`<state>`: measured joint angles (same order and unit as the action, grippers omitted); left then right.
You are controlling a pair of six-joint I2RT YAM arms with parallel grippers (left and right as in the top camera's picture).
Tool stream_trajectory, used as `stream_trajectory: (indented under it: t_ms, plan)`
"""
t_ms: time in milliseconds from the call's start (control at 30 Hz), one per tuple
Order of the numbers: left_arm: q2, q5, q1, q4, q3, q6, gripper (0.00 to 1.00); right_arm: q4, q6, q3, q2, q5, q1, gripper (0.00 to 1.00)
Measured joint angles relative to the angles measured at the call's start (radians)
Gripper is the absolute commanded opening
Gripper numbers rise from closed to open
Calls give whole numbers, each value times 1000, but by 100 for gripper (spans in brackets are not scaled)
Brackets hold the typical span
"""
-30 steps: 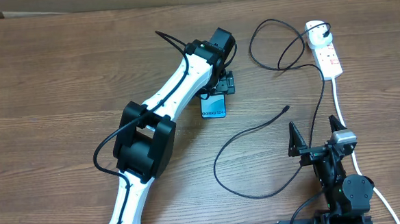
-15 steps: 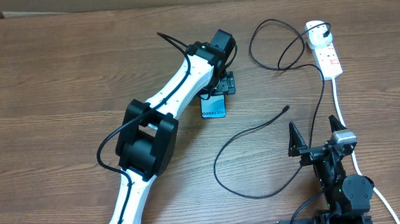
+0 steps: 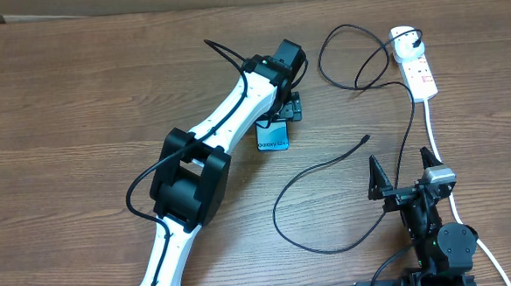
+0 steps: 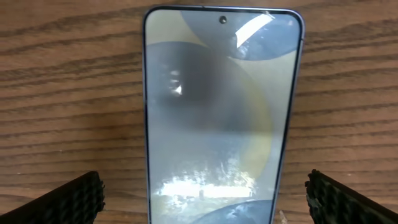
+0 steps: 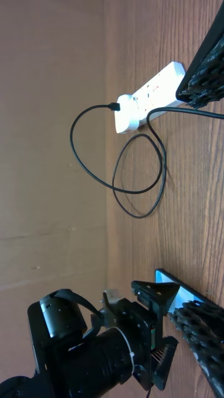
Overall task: Plug charger to phone and switch on socket
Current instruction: 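Close the left gripper on the phone's bottom edge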
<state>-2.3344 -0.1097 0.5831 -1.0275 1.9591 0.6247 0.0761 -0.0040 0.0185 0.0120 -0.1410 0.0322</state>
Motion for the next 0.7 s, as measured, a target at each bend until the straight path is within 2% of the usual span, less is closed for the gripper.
stream_trajectory:
  t_ms: [700]
  plan:
    - [-6, 1, 0, 86, -83, 0, 100, 0, 0, 0, 0, 0, 0, 100]
